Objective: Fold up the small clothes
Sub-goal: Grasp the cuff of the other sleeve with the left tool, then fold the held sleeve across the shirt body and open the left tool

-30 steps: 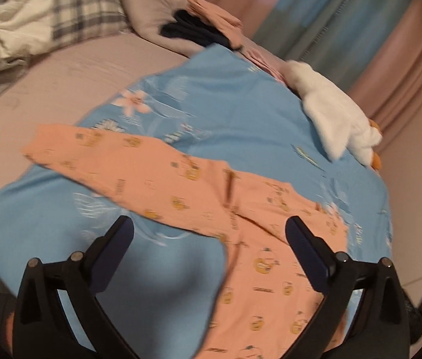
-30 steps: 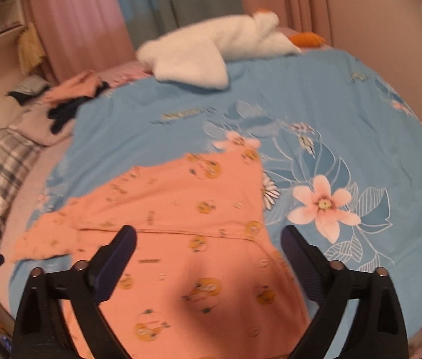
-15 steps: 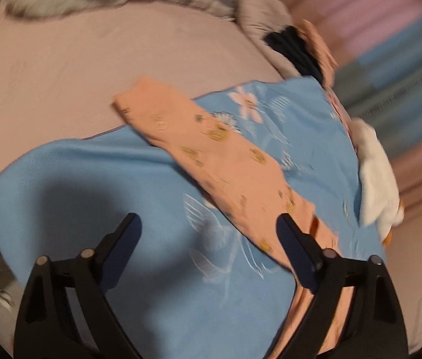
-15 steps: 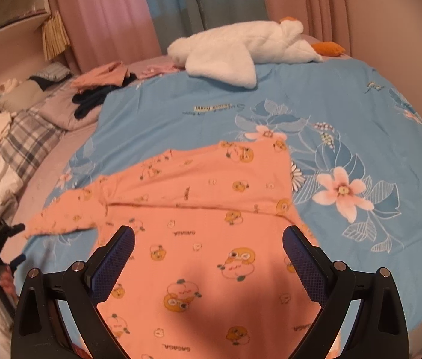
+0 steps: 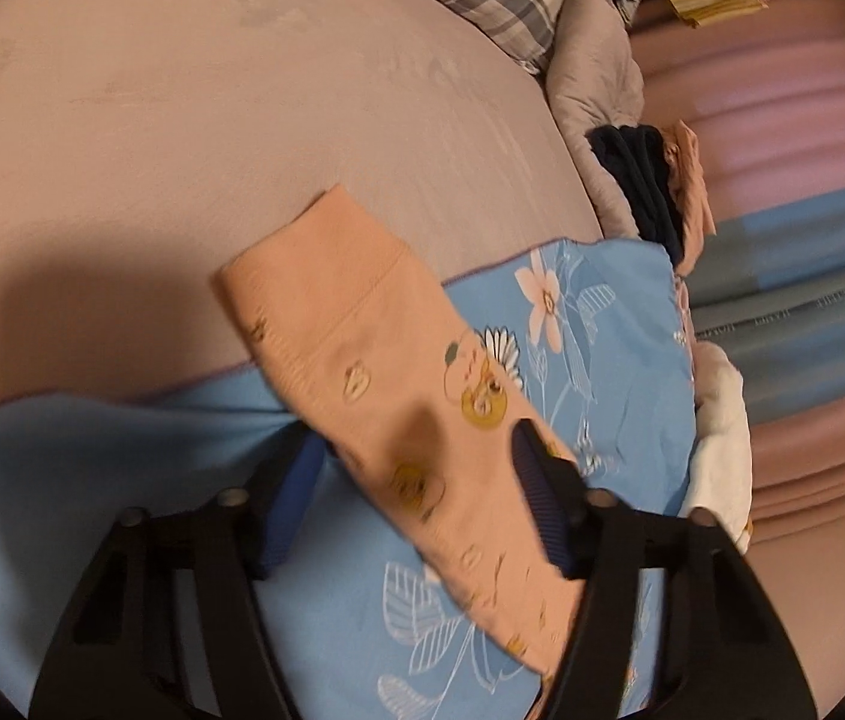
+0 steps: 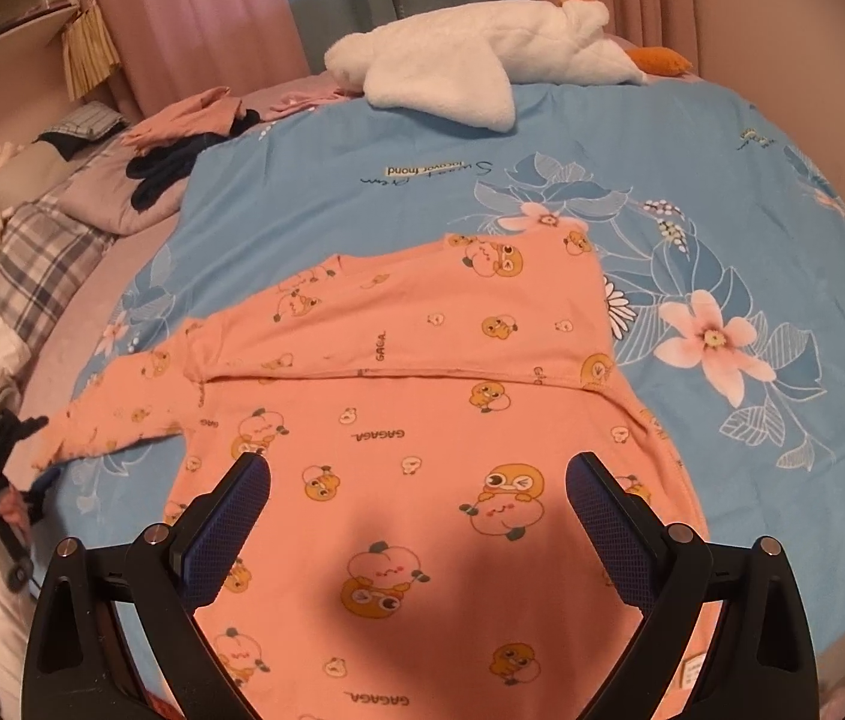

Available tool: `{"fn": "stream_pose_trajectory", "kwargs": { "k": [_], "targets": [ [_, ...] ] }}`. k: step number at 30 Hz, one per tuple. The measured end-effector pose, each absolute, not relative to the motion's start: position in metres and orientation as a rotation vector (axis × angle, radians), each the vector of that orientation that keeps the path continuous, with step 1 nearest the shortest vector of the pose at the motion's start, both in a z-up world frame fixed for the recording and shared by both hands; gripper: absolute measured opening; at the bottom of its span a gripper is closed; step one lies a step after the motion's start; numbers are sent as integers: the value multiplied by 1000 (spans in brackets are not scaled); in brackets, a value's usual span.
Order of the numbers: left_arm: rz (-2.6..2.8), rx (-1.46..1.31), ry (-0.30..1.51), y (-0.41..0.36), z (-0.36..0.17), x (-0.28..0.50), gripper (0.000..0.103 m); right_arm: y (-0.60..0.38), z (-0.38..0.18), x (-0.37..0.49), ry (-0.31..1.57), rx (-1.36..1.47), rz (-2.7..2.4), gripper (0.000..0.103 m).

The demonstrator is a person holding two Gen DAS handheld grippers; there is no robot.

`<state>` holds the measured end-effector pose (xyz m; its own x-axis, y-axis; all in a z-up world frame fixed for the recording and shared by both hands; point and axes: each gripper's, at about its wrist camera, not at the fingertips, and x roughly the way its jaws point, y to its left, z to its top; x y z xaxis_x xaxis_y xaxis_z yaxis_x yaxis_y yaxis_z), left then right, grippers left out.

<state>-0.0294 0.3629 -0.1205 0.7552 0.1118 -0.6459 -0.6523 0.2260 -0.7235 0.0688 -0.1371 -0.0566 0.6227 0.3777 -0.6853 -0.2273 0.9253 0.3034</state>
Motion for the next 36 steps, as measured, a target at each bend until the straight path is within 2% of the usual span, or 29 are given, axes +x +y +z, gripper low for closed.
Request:
{"fn": "stream_pose_trajectory", "kwargs": {
  "k": [1, 3, 5, 15, 27, 36],
  "targets": [
    [574, -1238, 525, 365, -121, -26, 45, -136, -58, 70, 835, 194, 347, 98],
    [594, -1225, 521, 366, -120, -24, 18, -135, -59, 73, 845, 192, 343, 98],
    [607, -1213, 536, 367, -121, -21, 2, -134, -59, 74, 850, 191, 345, 98],
    [576, -1026, 509, 338, -69, 12, 1, -145, -60, 75, 843, 222, 343, 98],
    [329, -831, 538, 261, -9, 73, 1, -168, -59, 73, 822, 288, 313, 98],
    [147, -673, 623, 186, -3, 117, 1, -180, -62, 75, 815, 312, 301, 98]
  ]
}}
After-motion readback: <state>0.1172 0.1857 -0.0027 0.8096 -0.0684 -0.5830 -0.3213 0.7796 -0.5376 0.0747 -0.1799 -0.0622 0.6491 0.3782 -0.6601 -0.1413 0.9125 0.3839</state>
